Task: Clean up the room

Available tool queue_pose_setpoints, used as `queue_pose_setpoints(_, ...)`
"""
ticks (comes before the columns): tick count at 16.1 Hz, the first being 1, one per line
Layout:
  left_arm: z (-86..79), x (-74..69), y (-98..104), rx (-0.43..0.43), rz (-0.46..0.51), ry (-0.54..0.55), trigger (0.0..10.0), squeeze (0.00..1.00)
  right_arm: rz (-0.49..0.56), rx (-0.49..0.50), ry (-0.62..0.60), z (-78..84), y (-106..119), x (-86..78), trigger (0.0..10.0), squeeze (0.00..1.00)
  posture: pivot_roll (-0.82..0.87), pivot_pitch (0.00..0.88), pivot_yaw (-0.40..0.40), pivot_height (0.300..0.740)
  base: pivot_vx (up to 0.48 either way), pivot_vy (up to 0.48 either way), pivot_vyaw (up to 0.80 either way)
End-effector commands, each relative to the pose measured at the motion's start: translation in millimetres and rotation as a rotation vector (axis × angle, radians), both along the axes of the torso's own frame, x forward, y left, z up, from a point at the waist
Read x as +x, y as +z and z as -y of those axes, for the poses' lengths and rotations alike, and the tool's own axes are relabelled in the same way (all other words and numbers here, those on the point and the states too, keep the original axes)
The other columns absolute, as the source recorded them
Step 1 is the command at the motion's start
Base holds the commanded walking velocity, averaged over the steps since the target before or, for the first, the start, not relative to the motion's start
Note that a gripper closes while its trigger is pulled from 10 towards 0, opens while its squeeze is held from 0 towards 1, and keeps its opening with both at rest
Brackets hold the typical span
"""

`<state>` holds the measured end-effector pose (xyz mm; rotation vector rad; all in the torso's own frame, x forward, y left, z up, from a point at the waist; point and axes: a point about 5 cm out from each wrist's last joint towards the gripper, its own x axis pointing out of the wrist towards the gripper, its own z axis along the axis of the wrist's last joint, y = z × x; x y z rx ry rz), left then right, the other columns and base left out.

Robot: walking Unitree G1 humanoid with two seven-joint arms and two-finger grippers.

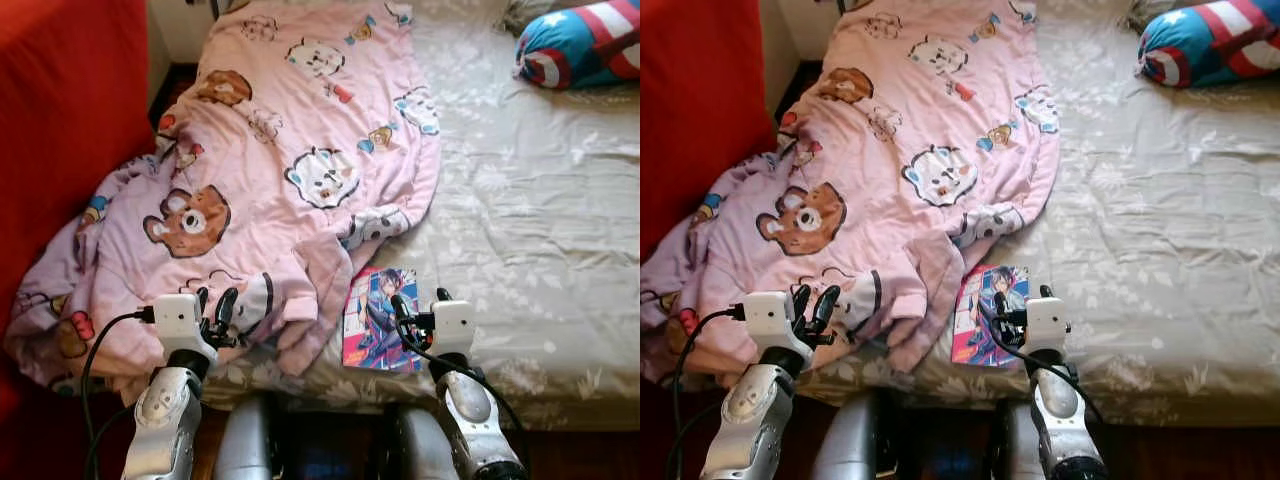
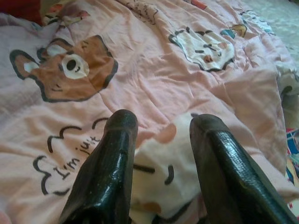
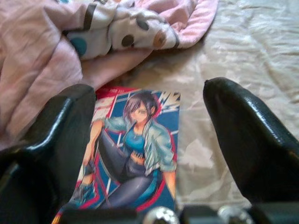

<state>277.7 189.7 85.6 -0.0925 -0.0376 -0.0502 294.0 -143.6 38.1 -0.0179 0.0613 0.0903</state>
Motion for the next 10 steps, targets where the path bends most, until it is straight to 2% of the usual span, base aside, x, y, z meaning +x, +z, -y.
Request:
queue_pose_setpoints(1, -2.5, -5.7, -9.3, 0.007, -0.033, 0.009, 10.0, 0.00, -0.022, 0.004, -0.007, 1.0, -6.2, -5.7, 10.0, 0.00, 0.06, 0.190, 0.002, 0.609, 0.000, 0.000, 0.00)
queue_pose_setpoints(8, -2.7, -7.6, -10.0, 0.010, -0.037, 0.011, 10.0, 0.00, -0.059, 0.013, -0.008, 0.3, -11.5, -6.2, 10.0, 0.00, 0.07, 0.202, 0.001, 0.609, 0.000, 0.000, 0.00)
queue_pose_setpoints(10, -3.5, -9.1, -10.1, 0.014, -0.039, 0.011, 10.0, 0.00, -0.075, 0.034, -0.022, 1.1, -10.6, -1.9, 10.0, 0.00, 0.08, 0.212, 0.006, 0.609, 0.000, 0.000, 0.00)
